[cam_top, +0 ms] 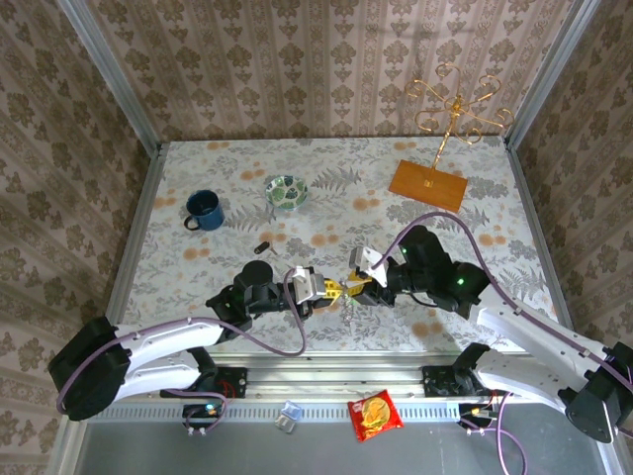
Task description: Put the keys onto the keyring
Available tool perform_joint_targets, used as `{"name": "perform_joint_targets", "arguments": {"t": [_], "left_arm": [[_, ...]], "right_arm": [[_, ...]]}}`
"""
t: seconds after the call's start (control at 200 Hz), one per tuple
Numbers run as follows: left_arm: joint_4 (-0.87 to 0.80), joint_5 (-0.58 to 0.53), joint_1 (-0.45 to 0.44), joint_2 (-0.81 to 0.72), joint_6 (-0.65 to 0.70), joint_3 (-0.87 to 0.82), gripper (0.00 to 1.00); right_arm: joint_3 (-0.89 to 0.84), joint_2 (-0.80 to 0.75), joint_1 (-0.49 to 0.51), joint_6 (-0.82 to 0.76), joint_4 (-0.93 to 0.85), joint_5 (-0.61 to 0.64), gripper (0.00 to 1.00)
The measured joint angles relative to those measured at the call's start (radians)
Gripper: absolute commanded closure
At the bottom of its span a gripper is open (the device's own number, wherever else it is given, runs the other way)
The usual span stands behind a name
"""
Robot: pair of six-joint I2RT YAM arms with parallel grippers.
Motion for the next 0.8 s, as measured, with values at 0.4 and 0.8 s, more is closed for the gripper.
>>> {"name": "perform_joint_targets", "arguments": {"t": [0.4,0.8], "left_arm": [[0.02,0.021,0.0,0.009,0.0,-0.001,1.0],[0.011,0.0,0.002,0.009,0.001,-0.006,0.84]], "right_arm": [[0.0,0.044,-0.02,0.026,0.022,-0.099,0.84],[0.008,0.058,-0.025,-0.032,-0.013,-0.122,1.0]]}}
